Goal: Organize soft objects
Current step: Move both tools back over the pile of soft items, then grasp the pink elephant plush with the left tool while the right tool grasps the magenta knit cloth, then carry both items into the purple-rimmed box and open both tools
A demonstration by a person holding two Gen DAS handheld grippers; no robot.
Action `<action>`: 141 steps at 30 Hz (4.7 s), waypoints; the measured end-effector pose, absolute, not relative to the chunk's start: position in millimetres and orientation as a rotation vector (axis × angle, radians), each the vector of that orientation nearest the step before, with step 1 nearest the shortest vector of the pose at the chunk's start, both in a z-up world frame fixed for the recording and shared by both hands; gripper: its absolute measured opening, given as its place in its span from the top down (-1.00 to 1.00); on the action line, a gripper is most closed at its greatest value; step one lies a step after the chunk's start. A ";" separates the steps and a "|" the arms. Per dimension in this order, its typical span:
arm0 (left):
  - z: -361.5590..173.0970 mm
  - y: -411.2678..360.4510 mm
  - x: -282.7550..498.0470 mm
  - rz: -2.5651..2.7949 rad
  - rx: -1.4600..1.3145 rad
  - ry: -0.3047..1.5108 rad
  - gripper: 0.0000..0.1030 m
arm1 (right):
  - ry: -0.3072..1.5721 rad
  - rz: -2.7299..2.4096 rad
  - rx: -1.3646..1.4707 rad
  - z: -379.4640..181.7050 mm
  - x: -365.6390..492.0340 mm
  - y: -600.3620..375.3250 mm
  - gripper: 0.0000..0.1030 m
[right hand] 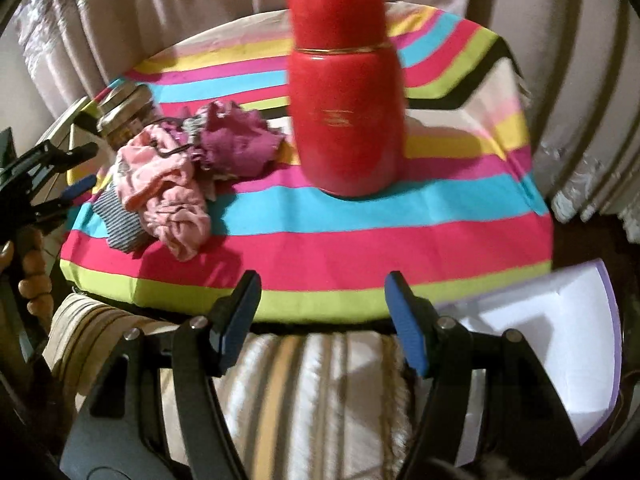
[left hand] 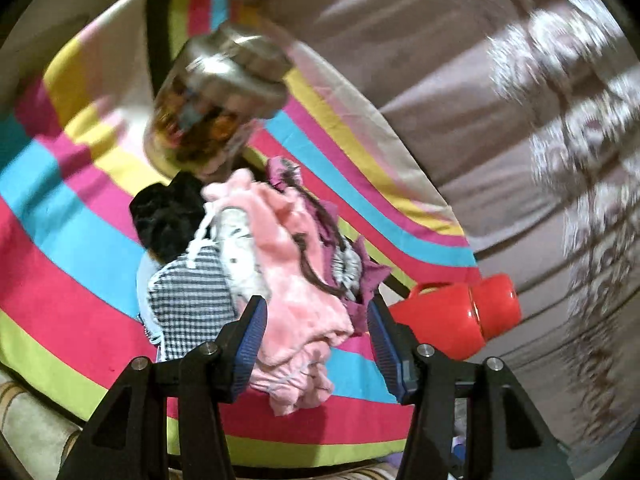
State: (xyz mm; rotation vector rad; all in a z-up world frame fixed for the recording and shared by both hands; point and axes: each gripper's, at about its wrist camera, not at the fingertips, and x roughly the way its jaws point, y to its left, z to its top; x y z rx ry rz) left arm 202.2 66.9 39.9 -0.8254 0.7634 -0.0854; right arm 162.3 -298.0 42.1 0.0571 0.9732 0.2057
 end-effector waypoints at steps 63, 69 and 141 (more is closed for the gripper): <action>52.9 58.4 180.3 0.051 -0.654 0.517 0.87 | 0.876 0.285 0.048 0.4 295.9 -179.3 0.47; 61.2 48.7 175.7 0.020 -0.624 0.489 0.87 | 0.857 0.286 0.058 15.0 268.2 -195.1 0.50; 77.0 -298.3 98.4 -1.026 -0.344 1.059 -0.23 | 0.802 -0.256 0.269 57.5 61.6 -505.1 0.02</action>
